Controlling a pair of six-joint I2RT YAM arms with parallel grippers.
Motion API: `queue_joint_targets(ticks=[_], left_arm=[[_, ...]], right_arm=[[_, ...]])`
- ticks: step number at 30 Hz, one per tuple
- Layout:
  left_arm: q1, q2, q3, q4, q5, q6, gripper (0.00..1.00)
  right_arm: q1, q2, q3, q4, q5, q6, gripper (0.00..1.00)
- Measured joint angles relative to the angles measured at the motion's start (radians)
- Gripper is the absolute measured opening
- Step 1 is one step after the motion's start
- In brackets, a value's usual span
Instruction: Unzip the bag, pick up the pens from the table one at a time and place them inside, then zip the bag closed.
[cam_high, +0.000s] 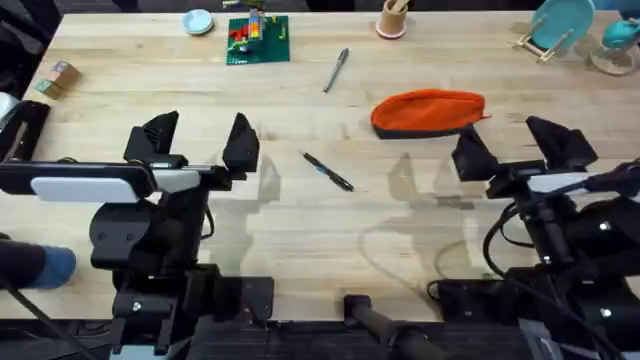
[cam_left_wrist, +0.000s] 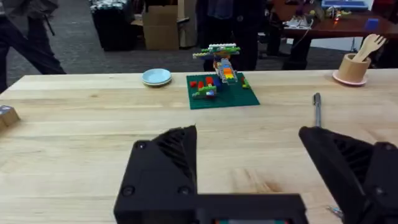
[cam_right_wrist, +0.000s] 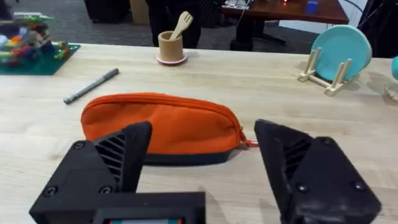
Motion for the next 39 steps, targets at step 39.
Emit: queue_joint_targets(ticks=[39], left_arm=[[0.000, 0.880, 0.852, -0.404, 0.467, 0.125, 0.992]], right_arm=[[0.000, 0.695, 0.866, -0.609, -0.075, -0.034, 0.997]])
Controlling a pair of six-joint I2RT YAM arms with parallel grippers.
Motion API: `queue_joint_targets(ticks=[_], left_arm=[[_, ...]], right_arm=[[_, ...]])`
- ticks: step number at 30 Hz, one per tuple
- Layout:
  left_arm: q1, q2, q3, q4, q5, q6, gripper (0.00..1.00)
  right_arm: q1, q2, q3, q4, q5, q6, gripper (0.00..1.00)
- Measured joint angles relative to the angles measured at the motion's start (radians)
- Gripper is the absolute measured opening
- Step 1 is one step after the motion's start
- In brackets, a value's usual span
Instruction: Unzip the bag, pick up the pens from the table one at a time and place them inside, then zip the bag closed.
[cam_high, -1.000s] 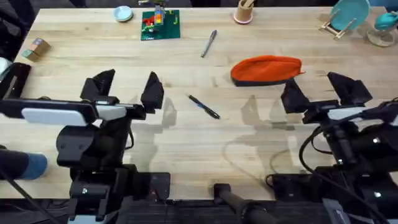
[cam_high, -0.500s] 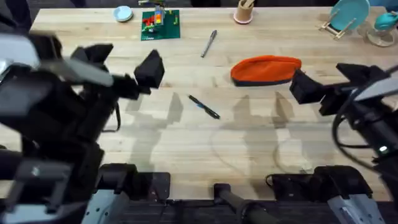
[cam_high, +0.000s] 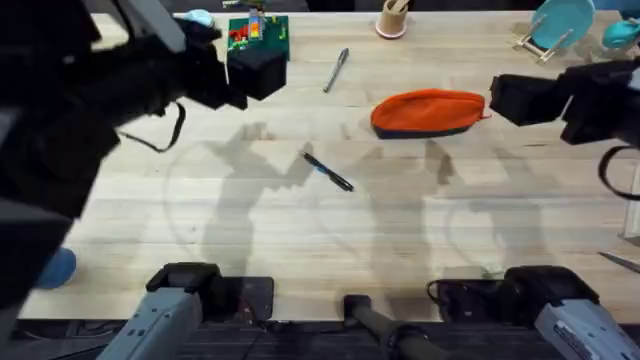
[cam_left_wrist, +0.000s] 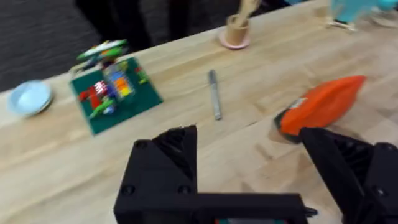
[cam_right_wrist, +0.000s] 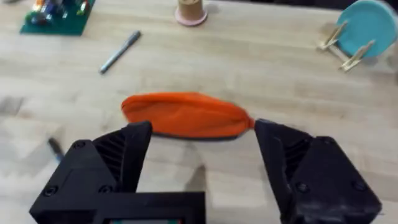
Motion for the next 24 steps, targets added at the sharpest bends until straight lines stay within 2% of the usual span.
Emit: queue_joint_targets(ticks=[5, 11, 20, 24], left_arm=[[0.000, 0.071, 0.072, -0.013, 0.138, 0.066, 0.993], [-0.009, 0.107, 0.092, -0.016, 0.285, 0.165, 0.993], [-0.120, 0.124, 0.093, -0.023, 0.352, 0.319, 0.993], [-0.148, 0.167, 0.093, -0.024, 0.366, 0.350, 0.993]], right_arm=[[0.000, 0.076, 0.097, -0.123, -0.039, 0.000, 0.996], [0.000, 0.143, 0.171, -0.248, -0.060, 0.000, 0.995], [0.000, 0.194, 0.240, -0.335, -0.121, -0.019, 0.996], [0.000, 0.198, 0.243, -0.349, -0.132, -0.027, 0.996]])
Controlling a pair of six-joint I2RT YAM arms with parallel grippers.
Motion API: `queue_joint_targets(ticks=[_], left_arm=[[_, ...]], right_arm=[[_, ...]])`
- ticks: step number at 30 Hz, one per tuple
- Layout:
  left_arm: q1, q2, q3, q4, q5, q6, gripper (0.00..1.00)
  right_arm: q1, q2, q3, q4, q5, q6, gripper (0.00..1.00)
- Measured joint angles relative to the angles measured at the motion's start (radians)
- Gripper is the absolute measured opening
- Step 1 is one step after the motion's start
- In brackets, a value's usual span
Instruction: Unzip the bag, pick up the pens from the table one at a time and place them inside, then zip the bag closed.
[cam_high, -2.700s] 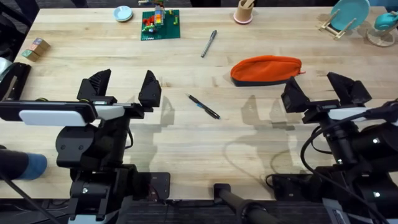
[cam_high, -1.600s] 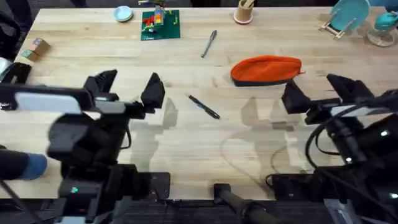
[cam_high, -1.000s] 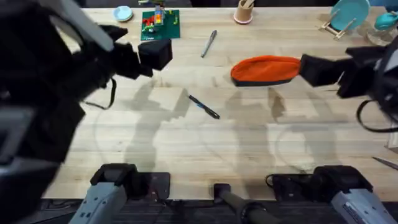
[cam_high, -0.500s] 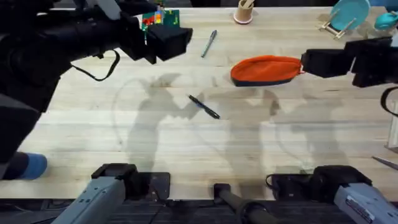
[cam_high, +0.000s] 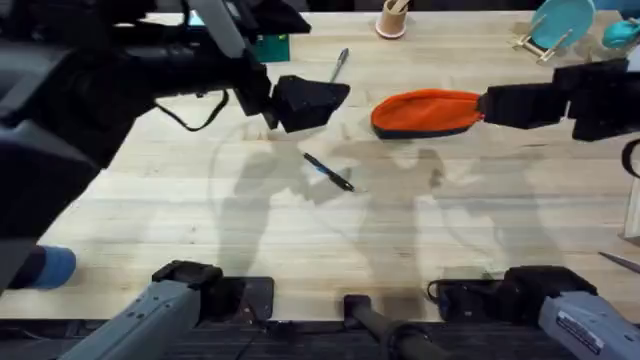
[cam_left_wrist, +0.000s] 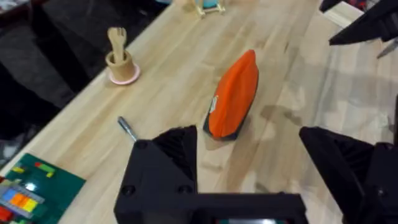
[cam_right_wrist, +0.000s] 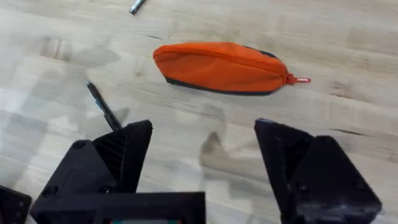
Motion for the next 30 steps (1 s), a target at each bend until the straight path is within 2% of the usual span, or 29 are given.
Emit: queue_joint_targets(ticks=[5, 13, 24, 30], left_arm=[[-0.006, 0.049, 0.000, -0.004, 0.006, 0.013, 0.993], [-0.006, 0.052, 0.000, -0.001, 0.011, 0.021, 0.993], [-0.006, 0.159, 0.000, 0.071, 0.037, 0.024, 0.993], [-0.037, 0.219, 0.000, 0.131, 0.064, 0.024, 0.993]], right_arm=[[0.000, 0.000, 0.000, 0.002, -0.003, -0.007, 0.996], [0.000, 0.000, 0.000, 0.000, -0.004, -0.011, 0.996], [0.000, 0.000, 0.000, 0.000, -0.006, -0.011, 0.996], [0.000, 0.000, 0.000, 0.000, -0.006, -0.011, 0.996]])
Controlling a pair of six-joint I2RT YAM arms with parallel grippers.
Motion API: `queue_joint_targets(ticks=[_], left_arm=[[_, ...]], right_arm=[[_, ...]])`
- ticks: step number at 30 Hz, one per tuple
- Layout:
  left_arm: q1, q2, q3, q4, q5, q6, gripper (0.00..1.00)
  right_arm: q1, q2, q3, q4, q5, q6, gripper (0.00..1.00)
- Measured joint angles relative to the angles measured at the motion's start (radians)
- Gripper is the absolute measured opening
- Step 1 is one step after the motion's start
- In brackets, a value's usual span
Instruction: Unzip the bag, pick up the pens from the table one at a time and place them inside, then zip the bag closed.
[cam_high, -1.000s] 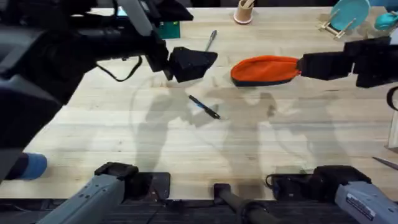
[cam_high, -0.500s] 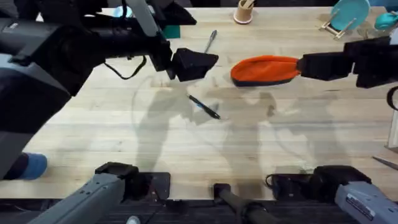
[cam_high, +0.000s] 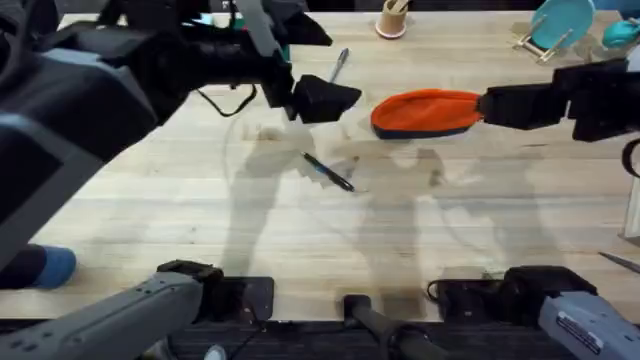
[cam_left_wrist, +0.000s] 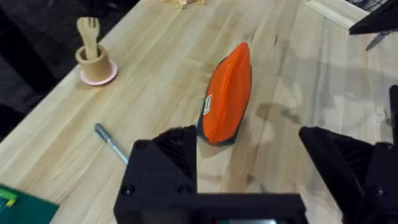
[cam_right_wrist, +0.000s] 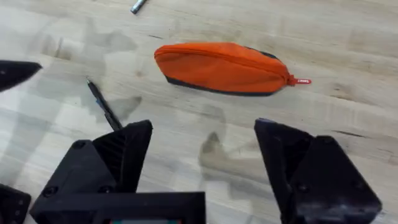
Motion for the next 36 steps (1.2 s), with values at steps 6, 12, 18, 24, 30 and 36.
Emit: queue_joint_targets(ticks=[6, 12, 18, 24, 30, 36], left_arm=[[-0.040, 0.083, 0.000, 0.083, 0.013, 0.000, 0.993], [-0.089, 0.176, 0.000, 0.187, 0.015, 0.000, 0.994], [-0.138, 0.264, 0.000, 0.274, 0.016, 0.000, 0.993], [-0.174, 0.341, 0.000, 0.328, 0.017, 0.000, 0.992], [-0.181, 0.425, 0.000, 0.394, 0.017, 0.000, 0.993], [-0.187, 0.479, 0.000, 0.466, 0.016, 0.000, 0.993]], right_arm=[[0.000, 0.000, 0.000, 0.000, 0.000, 0.000, 0.996], [0.000, 0.000, 0.000, 0.000, 0.000, 0.000, 0.996], [0.000, 0.000, 0.000, 0.000, 0.000, 0.000, 0.996], [0.000, 0.000, 0.000, 0.000, 0.000, 0.000, 0.996], [0.000, 0.000, 0.000, 0.000, 0.000, 0.000, 0.996], [0.000, 0.000, 0.000, 0.000, 0.000, 0.000, 0.996]])
